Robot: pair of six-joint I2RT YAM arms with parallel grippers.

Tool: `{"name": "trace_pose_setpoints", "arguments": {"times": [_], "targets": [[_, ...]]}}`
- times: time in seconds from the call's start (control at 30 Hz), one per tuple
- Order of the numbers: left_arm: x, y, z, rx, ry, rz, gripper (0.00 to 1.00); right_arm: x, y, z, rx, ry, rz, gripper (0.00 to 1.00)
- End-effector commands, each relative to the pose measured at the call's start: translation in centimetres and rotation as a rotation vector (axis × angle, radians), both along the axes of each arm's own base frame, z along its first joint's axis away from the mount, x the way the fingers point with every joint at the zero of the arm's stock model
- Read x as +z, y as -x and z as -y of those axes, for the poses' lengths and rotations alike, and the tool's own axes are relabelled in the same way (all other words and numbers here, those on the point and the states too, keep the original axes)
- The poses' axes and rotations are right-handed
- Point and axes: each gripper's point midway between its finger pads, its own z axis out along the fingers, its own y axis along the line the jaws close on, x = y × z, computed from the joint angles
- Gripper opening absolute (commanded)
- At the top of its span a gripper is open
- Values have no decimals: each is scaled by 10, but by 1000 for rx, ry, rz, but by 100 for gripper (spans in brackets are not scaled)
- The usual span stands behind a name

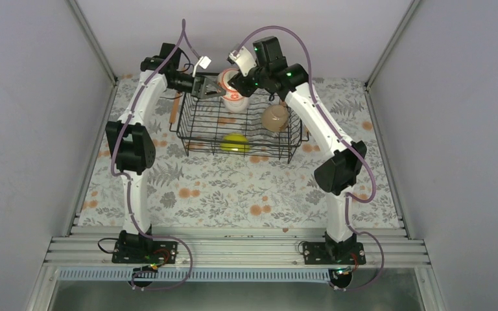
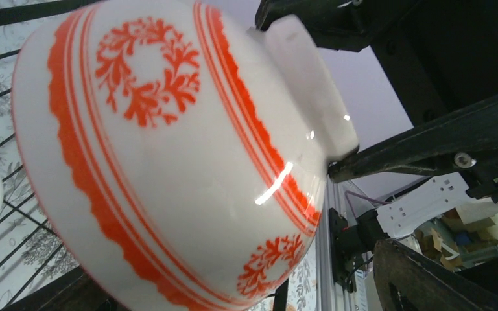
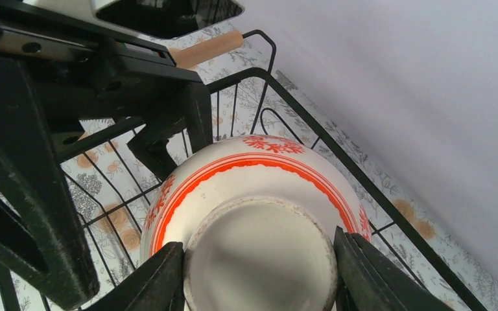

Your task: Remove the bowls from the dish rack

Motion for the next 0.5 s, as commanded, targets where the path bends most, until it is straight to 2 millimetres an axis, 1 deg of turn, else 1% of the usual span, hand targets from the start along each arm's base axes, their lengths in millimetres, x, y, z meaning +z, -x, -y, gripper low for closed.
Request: {"name": "trace_pose_setpoints", "arguments": {"times": [0.0, 0.17, 0.33, 0.47], "targets": [[14, 4, 4, -47, 66, 26, 89, 28, -2, -3, 10, -73, 48, 24], [21, 6, 4, -45, 65, 44, 81, 17, -3, -7, 23, -69, 27, 24], [40, 12, 3, -46, 75, 93, 76, 11, -4, -8, 26, -69, 23, 24], [51, 16, 3, -44, 86, 112, 65, -1, -6, -9, 26, -60, 14, 25]]}}
